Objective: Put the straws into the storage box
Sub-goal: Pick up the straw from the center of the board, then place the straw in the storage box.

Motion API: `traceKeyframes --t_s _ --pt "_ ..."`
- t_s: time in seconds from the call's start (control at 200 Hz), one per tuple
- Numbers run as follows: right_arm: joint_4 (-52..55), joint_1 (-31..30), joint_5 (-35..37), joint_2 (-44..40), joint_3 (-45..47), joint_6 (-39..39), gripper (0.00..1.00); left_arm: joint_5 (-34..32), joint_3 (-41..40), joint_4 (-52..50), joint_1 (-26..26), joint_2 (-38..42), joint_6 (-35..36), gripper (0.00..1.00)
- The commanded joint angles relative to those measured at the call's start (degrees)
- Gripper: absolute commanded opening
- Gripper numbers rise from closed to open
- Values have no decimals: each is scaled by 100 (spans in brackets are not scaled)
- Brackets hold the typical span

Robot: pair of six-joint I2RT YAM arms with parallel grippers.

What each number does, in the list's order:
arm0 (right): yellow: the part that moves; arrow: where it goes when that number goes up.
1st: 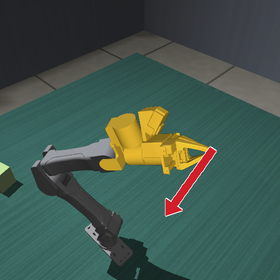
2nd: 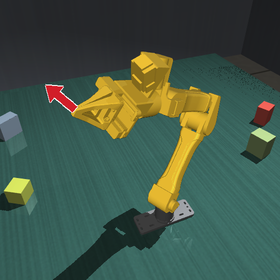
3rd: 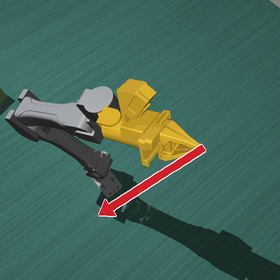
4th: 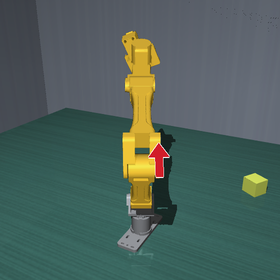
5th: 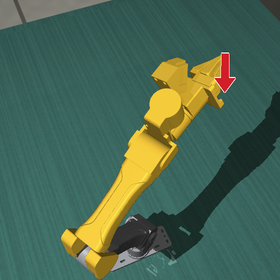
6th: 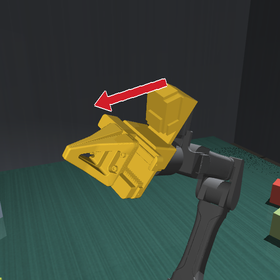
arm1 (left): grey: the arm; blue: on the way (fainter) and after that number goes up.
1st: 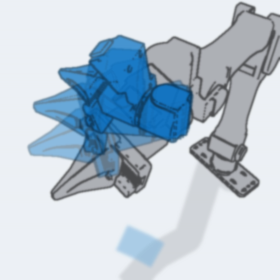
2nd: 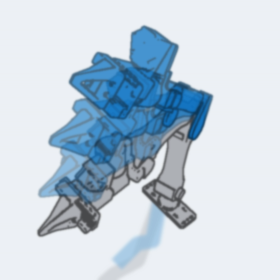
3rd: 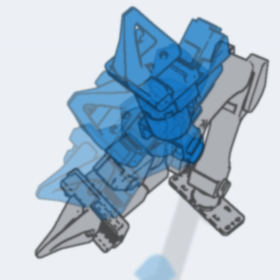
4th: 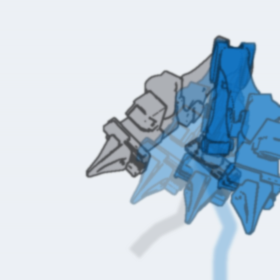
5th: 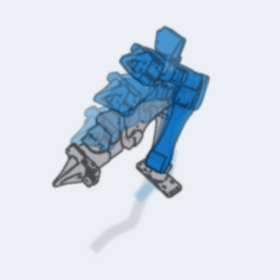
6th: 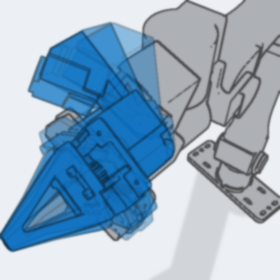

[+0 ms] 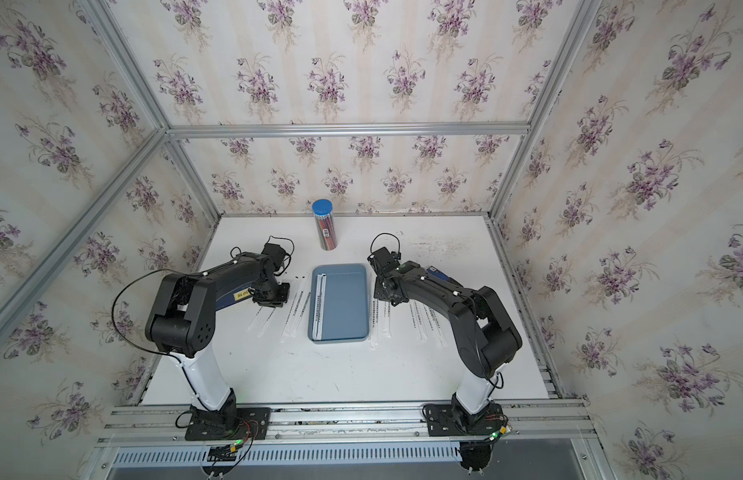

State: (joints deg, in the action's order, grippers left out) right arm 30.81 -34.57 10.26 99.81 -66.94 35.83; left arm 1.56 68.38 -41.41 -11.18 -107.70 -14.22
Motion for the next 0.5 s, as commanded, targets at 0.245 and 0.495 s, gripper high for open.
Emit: traceKeyframes --t_s 0.245,0.495 --pt "-59 -50 70 -58 -48 28 30 17 -97 -577 -86 825 -130 13" --pt "-75 -51 54 -93 -93 20 30 578 279 -1079 -410 1767 -547 10"
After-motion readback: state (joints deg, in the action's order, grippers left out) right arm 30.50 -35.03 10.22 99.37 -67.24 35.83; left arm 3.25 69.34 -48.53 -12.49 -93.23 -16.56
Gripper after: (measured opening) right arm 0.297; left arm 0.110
